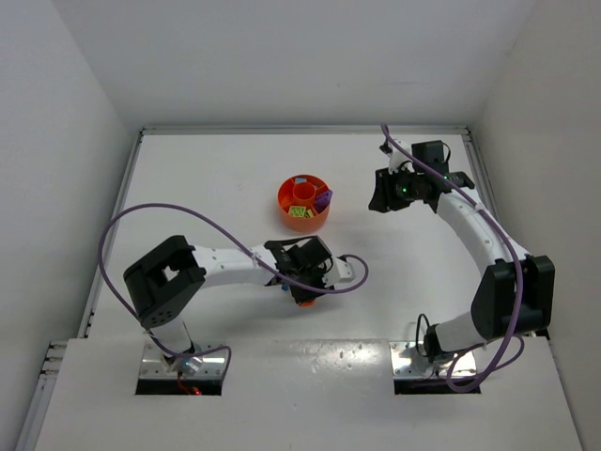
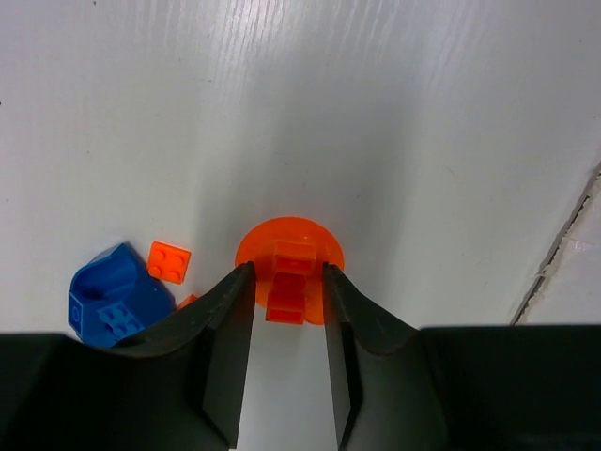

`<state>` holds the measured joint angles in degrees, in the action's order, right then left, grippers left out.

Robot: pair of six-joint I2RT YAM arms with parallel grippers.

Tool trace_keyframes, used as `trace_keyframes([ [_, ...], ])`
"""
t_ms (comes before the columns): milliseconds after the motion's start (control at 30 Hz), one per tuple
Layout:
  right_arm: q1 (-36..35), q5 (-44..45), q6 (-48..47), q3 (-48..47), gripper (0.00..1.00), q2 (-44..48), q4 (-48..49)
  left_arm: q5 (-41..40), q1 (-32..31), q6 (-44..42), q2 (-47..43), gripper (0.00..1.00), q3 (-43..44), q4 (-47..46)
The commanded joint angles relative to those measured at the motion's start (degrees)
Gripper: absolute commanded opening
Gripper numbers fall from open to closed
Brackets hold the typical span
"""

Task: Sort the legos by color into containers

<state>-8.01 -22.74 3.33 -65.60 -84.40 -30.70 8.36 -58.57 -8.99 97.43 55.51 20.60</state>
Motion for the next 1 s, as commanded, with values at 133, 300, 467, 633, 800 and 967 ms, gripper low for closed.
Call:
trace_keyframes([
  [133, 0.19, -0.99, 0.71, -1.19, 0.36, -0.06, 1.17, 0.34, -0.94, -0.94, 1.36, 0.39, 2.58, -1.79],
  [300, 0.19, -0.99, 0.71, -1.19, 0.36, -0.06, 1.17, 0.34, -0.94, -0.94, 2.5, 0.29, 2.59, -1.79],
  [467, 0.19, -0.99, 0.71, -1.19, 0.36, -0.06, 1.17, 0.87, -0.94, -1.46, 2.5, 0.17, 2.59, -2.32],
  [633, 0.19, -0.99, 0.71, -0.67, 0.36, -0.06, 1.17, 0.87, -0.94, -1.46, 1.98, 0.06, 2.07, -2.32],
  [800, 0.19, -0.99, 0.71, -0.67, 0.36, -0.06, 1.17, 0.87, -0.94, -1.46, 0.05, 0.0, 2.06, -2.32],
  [967, 0.19, -0.99, 0.71, -0.67, 0.36, -0.06, 1.17, 1.4, -0.94, -0.94, -2.85, 0.0, 3.11, -0.57],
])
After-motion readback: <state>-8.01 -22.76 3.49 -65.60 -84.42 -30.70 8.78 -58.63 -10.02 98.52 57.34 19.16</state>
